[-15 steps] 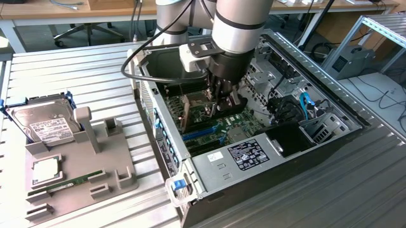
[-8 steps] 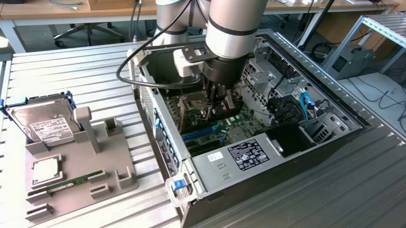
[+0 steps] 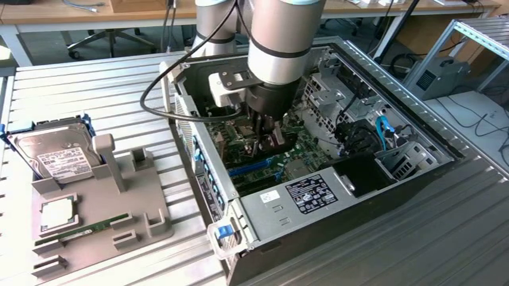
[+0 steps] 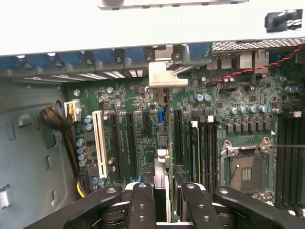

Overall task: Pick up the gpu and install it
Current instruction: 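Insert the gpu into the slot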

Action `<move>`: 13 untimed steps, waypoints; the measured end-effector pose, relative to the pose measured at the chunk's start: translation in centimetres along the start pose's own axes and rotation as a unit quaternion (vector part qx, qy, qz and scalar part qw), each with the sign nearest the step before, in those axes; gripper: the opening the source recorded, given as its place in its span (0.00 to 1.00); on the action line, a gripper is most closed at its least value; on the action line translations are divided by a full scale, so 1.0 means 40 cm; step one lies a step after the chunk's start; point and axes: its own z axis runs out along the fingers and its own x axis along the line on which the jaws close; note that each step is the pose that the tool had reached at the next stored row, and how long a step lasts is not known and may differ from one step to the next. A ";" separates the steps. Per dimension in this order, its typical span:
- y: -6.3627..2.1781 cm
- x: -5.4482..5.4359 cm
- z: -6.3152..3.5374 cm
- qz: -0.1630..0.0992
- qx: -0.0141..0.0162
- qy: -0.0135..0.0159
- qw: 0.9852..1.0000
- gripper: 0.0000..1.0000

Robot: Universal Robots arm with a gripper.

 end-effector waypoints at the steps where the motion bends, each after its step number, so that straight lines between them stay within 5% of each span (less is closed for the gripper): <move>1: 0.001 -0.003 0.003 0.000 0.000 0.002 1.000 0.27; 5: 0.010 -0.009 0.018 -0.001 0.001 0.008 1.000 0.27; 13: 0.034 -0.010 0.041 -0.001 0.001 0.009 1.000 0.27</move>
